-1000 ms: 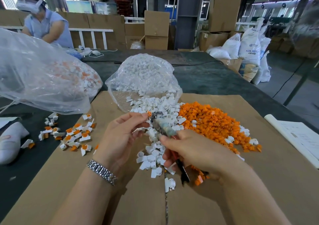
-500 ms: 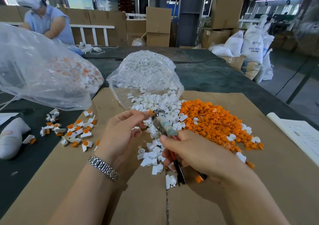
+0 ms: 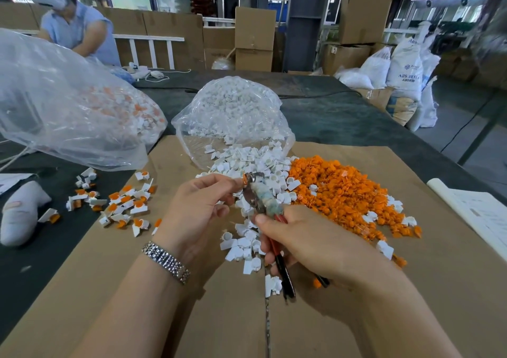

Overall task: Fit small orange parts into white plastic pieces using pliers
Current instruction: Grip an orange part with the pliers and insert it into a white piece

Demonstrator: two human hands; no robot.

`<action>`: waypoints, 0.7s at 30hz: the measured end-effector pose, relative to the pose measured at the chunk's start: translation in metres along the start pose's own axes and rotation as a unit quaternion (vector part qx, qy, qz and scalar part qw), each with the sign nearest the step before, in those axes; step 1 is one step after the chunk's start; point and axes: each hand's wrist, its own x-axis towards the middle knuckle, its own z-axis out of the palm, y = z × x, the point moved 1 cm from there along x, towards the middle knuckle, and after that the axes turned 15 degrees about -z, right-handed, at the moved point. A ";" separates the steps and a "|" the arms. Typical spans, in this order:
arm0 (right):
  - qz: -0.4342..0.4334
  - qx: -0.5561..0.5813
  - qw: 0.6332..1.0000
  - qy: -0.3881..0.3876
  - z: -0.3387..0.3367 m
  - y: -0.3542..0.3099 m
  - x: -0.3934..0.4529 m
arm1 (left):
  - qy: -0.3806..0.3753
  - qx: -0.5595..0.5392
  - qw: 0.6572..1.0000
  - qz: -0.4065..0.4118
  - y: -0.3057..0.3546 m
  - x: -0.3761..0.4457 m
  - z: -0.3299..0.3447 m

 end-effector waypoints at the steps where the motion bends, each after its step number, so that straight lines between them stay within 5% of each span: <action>1: -0.002 -0.015 1.000 0.003 0.002 0.000 0.001 | 0.001 0.000 1.000 -0.004 0.000 0.001 -0.001; 13: -0.044 -0.167 0.981 0.084 0.017 0.006 0.012 | -0.012 -0.010 1.000 0.006 -0.001 0.002 -0.002; 21: -0.008 -0.018 0.999 0.026 0.001 0.004 0.006 | -0.023 0.039 0.999 0.019 0.001 0.000 -0.001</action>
